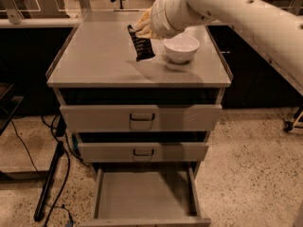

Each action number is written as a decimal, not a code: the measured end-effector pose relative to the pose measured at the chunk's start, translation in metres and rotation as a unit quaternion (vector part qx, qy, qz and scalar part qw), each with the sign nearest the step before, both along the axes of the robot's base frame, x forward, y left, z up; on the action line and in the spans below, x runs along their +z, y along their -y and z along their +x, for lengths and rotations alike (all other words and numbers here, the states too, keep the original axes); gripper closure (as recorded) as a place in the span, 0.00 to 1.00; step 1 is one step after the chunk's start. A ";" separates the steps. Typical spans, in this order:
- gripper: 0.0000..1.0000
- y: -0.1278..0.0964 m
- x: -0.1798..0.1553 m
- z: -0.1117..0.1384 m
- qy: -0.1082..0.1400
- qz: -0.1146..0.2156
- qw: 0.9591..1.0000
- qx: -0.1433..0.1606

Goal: Pick rxbar chocolate from bottom drawer and place on counter

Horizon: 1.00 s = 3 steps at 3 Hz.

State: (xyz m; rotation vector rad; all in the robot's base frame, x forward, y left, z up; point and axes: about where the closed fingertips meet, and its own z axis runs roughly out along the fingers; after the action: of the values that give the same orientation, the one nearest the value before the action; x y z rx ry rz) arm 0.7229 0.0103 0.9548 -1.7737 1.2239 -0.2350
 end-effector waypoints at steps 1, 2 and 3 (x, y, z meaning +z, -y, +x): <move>1.00 0.000 -0.007 -0.001 -0.054 -0.001 0.998 0.025; 1.00 0.000 -0.019 -0.006 -0.092 0.000 0.995 0.046; 1.00 0.000 -0.020 -0.008 -0.096 -0.002 0.994 0.049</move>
Offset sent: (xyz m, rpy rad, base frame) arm -0.0109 -0.0070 -0.0278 0.0005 0.2685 0.1348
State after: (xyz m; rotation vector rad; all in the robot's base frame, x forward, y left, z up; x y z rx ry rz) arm 0.7153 0.0104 0.9351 -1.8886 1.2668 -0.0106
